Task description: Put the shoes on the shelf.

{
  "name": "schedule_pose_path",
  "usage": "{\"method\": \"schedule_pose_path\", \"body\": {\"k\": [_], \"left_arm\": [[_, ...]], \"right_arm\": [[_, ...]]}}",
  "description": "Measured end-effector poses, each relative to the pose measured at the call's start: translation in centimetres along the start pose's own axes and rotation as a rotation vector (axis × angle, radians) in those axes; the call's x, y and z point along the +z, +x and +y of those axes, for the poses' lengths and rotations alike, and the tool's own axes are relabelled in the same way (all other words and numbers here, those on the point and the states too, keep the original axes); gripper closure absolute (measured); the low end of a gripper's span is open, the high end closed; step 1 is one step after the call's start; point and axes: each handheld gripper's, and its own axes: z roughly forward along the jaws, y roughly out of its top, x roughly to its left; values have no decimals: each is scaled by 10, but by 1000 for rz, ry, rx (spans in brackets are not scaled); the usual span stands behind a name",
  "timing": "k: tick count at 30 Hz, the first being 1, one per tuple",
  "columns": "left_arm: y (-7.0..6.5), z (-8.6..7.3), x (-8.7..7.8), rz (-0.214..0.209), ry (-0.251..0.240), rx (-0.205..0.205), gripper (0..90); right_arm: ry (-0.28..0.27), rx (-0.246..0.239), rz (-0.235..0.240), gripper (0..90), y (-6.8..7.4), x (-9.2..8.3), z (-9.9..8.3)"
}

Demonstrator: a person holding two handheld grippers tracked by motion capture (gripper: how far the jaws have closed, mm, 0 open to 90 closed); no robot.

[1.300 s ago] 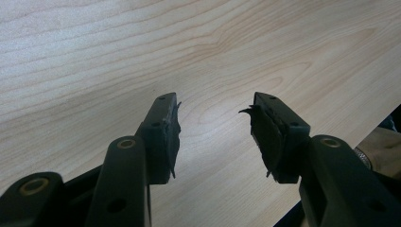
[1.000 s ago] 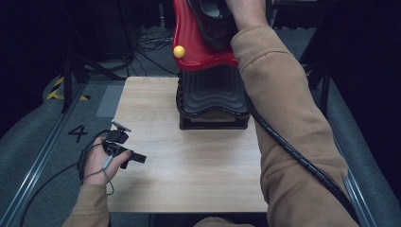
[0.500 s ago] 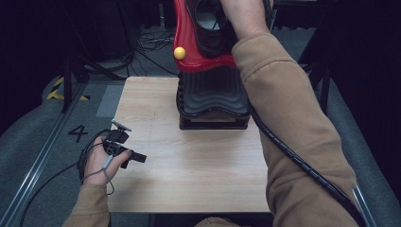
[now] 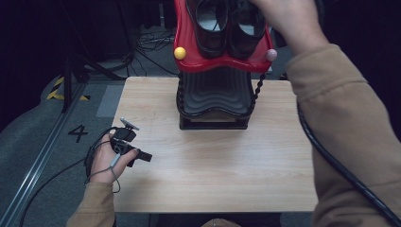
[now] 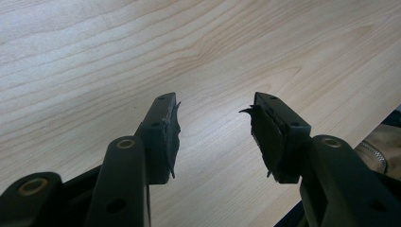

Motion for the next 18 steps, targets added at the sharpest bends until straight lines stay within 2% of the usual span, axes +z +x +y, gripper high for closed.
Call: {"method": "schedule_pose_path", "body": {"k": [2, 4, 7, 9, 11, 12, 15, 18], "left_arm": [[-1, 0, 2, 3, 6, -1, 520], [-1, 0, 3, 7, 11, 0, 520], [-2, -1, 3, 14, 18, -2, 519], [-3, -2, 3, 21, 17, -4, 518], [-4, -4, 2, 25, 18, -6, 515], [-4, -4, 2, 27, 19, -4, 515], [-6, -5, 1, 38, 25, 2, 512], [-11, -5, 1, 43, 25, 8, 510]], "right_arm": [[-15, -77, 7, 392, -6, -11, -13], [-11, -159, 38, 389, -15, -22, -32], [-4, -222, 81, 392, -32, -35, -62], [-10, -243, 97, 396, -43, -42, -80], [-22, -283, 111, 395, -54, -48, -97], [-33, -313, 113, 386, -63, -50, -109], [-32, -352, 108, 385, -86, -53, -136], [-22, -360, 105, 381, -109, -52, -163]]}}
